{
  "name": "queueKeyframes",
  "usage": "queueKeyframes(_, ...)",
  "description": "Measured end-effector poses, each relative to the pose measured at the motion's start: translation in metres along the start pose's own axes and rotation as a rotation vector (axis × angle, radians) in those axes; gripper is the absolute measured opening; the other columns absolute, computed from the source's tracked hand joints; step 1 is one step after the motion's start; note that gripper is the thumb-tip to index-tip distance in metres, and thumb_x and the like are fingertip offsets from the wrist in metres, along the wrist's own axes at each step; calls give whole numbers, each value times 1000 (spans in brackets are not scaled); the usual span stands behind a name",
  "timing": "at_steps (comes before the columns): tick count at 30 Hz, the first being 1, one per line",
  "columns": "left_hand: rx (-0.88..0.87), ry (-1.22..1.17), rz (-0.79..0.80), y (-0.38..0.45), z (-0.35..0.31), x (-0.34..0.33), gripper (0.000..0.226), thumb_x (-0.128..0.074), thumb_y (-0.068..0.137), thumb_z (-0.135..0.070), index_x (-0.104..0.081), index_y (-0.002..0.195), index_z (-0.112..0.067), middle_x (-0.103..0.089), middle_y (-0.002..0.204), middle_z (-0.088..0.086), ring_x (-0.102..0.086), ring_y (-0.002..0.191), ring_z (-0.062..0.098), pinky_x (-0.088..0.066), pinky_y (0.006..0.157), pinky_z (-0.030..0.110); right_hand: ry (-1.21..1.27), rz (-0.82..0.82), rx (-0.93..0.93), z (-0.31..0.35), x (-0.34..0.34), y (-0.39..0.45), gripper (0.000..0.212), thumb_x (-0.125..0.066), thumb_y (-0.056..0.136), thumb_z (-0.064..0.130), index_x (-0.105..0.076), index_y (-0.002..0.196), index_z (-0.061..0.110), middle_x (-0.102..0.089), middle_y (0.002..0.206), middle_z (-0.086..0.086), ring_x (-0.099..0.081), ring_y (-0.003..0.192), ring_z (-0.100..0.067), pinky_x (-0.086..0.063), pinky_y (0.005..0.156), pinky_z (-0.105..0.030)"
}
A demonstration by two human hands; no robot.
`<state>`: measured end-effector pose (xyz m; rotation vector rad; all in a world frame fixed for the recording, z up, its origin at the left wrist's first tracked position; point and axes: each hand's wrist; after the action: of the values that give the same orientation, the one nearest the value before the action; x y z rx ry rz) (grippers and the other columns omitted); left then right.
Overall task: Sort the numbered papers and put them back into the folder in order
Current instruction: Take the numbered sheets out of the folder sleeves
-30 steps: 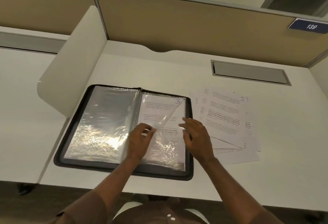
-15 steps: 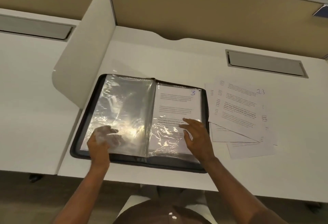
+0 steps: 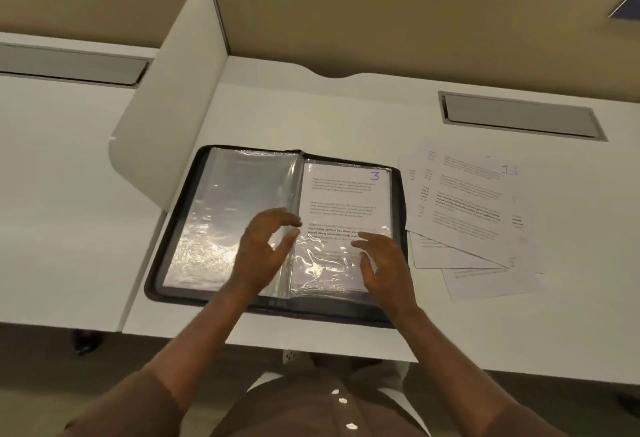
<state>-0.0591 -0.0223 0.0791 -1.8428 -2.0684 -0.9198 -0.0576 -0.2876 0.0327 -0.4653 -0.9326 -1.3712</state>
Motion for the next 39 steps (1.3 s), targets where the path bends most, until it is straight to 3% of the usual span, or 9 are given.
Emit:
queueKeyframes(3, -145, 249, 453, 8, 5, -54, 42, -75, 83, -52, -70, 115, -25, -62, 135, -2, -47, 136, 18, -39, 111, 48, 15, -25, -25, 6, 7, -13, 26, -69, 92, 12, -67, 116, 22, -67, 122, 2, -58, 118, -13, -35, 107, -17)
queueKeyframes(5, -262, 428, 613, 6, 12, -82, 58, -82, 72, -57, -68, 117, -24, -55, 144, 4, -44, 139, 25, -37, 113, 49, -7, 0, 8, 9, 8, -25, 23, -69, 90, 9, -65, 110, 20, -66, 113, 3, -59, 110, -13, -42, 102, -15)
queueKeyframes(12, -323, 554, 706, 9, 21, -96, 37, -82, 76, -44, -67, 98, -19, -54, 144, 11, -47, 135, 35, -40, 109, 52, -10, 216, 214, 14, 2, -69, 17, -58, 97, 24, -67, 112, 22, -69, 110, 4, -60, 103, -9, -55, 92, -26)
queueKeyframes(16, -310, 515, 693, 9, 16, -91, 21, -63, 98, -29, -69, 111, -14, -48, 152, 8, -40, 142, 31, -30, 117, 47, -129, 305, 336, 22, -5, -73, 39, -40, 105, 40, -69, 126, 23, -70, 126, 4, -64, 116, -11, -38, 106, -21)
queueKeyframes(18, -320, 488, 672, 9, 13, -87, 20, -55, 103, -22, -68, 114, -12, -49, 151, 8, -45, 136, 29, -34, 113, 42, -217, 331, 361, 29, -9, -71, 39, -45, 103, 40, -68, 129, 22, -68, 131, 3, -64, 119, -10, -34, 106, -21)
queueKeyframes(25, -230, 346, 528, -5, 4, -71, 19, -56, 102, -26, -68, 109, -13, -55, 146, 2, -56, 125, 21, -54, 96, 36, -455, 423, 117, 48, -24, -65, 68, -73, 86, 45, -56, 143, 12, -56, 146, -9, -57, 132, -25, -31, 109, -39)
queueKeyframes(29, -261, 318, 482, -6, 6, -67, 25, -56, 100, -37, -68, 106, -16, -57, 143, -1, -55, 126, 17, -53, 94, 33, -383, 502, -9, 60, -23, -49, 68, -51, 100, 51, -31, 157, 20, -33, 163, -6, -33, 150, -26, -17, 120, -45)
queueKeyframes(37, -263, 327, 354, 1, 19, -69, 38, -47, 101, -49, -67, 117, -21, -58, 142, 1, -49, 130, 17, -32, 111, 27, -398, 565, -122, 69, -16, -41, 72, -51, 104, 34, -15, 161, 9, -21, 167, -12, -33, 149, -27, -31, 118, -41)
queueKeyframes(39, -233, 322, 347, 2, 22, -69, 41, -43, 102, -51, -66, 119, -21, -57, 142, 2, -49, 131, 17, -34, 112, 31, -423, 581, -128, 73, -10, -52, 74, -70, 94, 25, -33, 156, 6, -35, 161, -14, -44, 143, -28, -38, 114, -42)
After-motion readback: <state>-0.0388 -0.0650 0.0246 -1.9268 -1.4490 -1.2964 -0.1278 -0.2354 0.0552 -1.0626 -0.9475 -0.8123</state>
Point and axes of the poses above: each hand's wrist, its own y-axis towards the middle knuckle, its own x-axis out of the back of the hand, z = x × y
